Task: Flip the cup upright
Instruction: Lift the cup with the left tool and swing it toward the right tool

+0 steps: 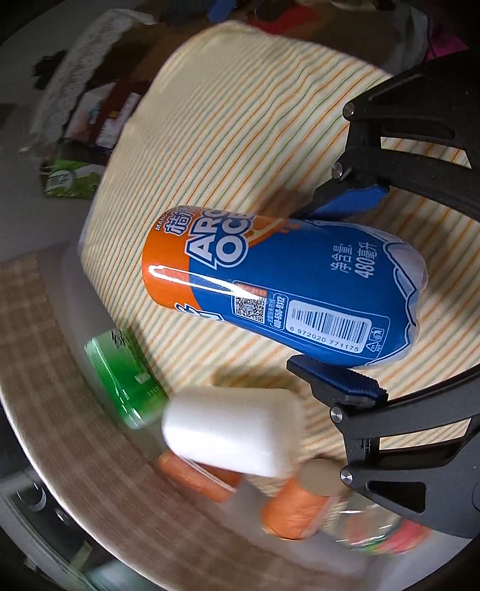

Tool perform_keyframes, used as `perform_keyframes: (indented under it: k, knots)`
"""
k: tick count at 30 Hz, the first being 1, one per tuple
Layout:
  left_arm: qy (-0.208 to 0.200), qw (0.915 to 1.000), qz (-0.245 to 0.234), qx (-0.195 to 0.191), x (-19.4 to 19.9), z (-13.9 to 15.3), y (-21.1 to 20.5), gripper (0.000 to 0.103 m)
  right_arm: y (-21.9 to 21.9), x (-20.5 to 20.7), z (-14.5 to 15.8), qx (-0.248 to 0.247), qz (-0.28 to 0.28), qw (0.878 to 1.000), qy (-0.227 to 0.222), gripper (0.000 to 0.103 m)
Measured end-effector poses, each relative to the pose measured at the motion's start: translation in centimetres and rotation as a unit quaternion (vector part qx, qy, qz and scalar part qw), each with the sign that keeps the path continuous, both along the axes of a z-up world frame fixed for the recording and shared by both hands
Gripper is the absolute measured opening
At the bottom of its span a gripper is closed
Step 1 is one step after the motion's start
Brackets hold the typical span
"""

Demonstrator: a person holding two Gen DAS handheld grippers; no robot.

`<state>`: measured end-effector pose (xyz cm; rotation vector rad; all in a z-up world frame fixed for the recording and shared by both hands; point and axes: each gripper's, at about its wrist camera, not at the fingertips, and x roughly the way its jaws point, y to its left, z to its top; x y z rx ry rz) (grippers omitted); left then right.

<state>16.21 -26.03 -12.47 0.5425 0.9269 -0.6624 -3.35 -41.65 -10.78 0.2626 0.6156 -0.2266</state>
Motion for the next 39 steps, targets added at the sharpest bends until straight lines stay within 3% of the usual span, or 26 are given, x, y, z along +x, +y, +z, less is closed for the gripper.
perform_keyframes:
  k: [3, 7, 10, 17, 20, 30, 34, 39]
  knots:
    - [0.004, 0.9983, 0.045, -0.036, -1.5, 0.6, 2.6, 0.071, 1.1, -0.1, 0.5, -0.006, 0.012, 1.000, -0.004, 0.083]
    - [0.025, 0.9860, 0.132, -0.099, -3.5, 1.3, 7.1, 0.071, 2.4, 0.0, 1.0, -0.003, 0.031, 0.999, -0.007, 0.083]
    - [0.038, 0.9682, 0.199, -0.147, -4.8, 1.3, 9.8, 0.071, 3.4, 0.4, 1.2, 0.008, 0.050, 0.999, -0.006, 0.083]
    - [0.103, 0.9109, 0.311, -0.251, -6.0, -1.3, 13.9, 0.071, 6.4, 1.8, 1.2, 0.050, 0.106, 0.993, 0.008, 0.083]
    - [0.118, 0.8981, 0.329, -0.266, -5.5, -2.1, 14.7, 0.071, 7.5, 2.4, 1.2, 0.063, 0.120, 0.991, 0.015, 0.083]
    - [0.137, 0.8835, 0.336, -0.297, -5.2, -2.7, 16.7, 0.077, 8.8, 4.4, -0.2, 0.147, 0.144, 0.977, 0.062, 0.083]
    - [0.135, 0.8894, 0.325, -0.291, -6.0, -2.1, 17.5, 0.079, 9.8, 5.7, -0.4, 0.178, 0.163, 0.967, 0.082, 0.083]
    - [0.105, 0.9036, 0.310, -0.276, -8.2, -0.5, 19.6, 0.079, 11.4, 8.1, -0.1, 0.202, 0.187, 0.956, 0.099, 0.083]
